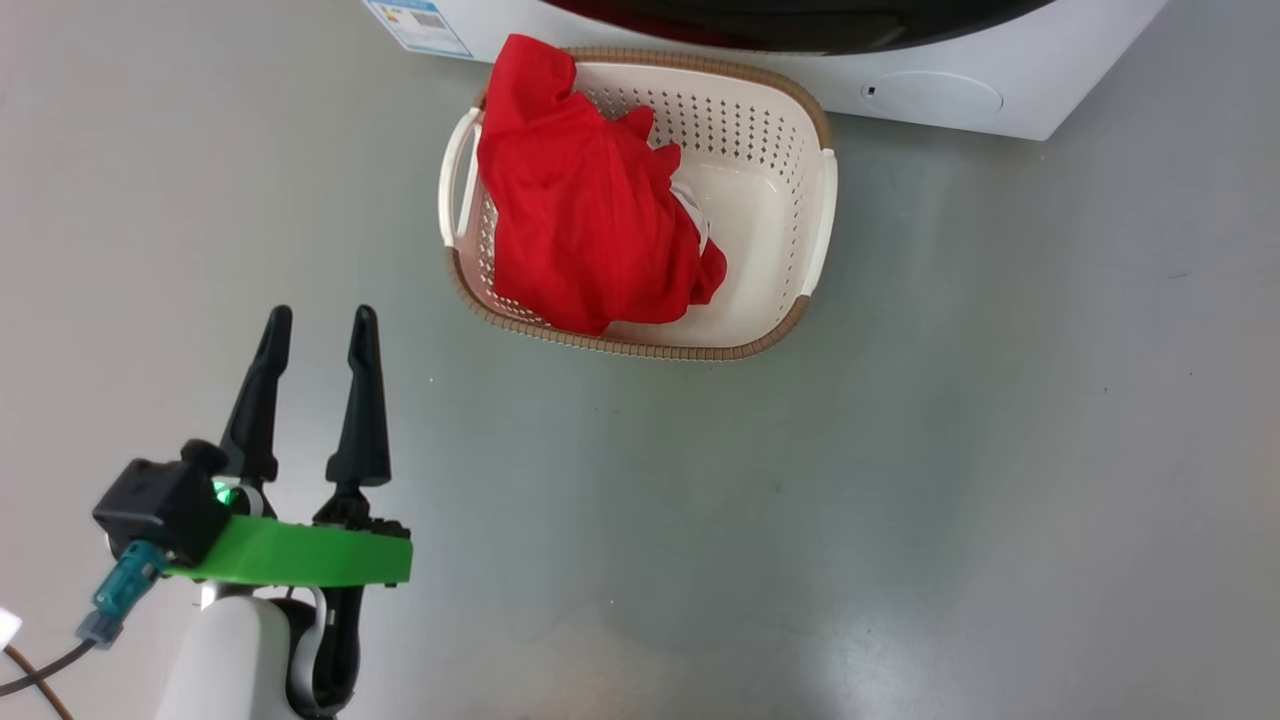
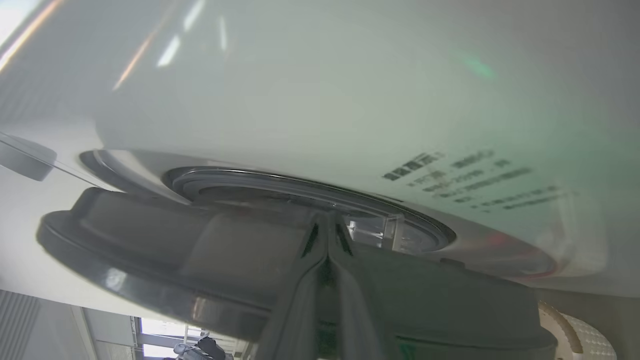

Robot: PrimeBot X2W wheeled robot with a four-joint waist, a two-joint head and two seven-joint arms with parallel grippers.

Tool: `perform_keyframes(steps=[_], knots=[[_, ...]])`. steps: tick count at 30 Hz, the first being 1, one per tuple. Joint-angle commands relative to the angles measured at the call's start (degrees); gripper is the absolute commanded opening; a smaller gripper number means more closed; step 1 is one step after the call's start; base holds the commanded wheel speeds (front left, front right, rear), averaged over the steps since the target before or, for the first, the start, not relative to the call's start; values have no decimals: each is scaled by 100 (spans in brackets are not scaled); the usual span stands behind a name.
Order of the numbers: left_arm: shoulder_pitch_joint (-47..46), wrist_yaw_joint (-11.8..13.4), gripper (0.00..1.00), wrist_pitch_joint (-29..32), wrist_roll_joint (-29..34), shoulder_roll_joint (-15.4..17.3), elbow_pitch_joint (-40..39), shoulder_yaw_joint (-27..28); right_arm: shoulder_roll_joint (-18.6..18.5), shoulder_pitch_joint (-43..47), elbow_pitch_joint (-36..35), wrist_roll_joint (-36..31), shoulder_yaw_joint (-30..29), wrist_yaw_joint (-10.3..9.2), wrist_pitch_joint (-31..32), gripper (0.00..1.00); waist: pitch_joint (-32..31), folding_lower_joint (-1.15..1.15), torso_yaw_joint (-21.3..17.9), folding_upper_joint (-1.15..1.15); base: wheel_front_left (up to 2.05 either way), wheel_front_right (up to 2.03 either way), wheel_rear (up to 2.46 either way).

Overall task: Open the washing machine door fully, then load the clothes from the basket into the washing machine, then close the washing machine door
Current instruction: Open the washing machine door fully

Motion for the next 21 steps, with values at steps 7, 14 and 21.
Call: perform_keyframes(steps=[7,14,21], knots=[[100,81,100,-45,-11,131,-69,181,173,119,-88,-9,142,9,301,0,-127,0,-74,0,0,0,0],[121,72,100,-45,30,131,-60,258,308,391,-160,131,161,9,544,0,-217,0,-184,0,0,0,0],[156,56,100,-45,79,131,-49,330,402,655,-198,296,162,9,826,0,-313,0,-247,0,0,0,0]])
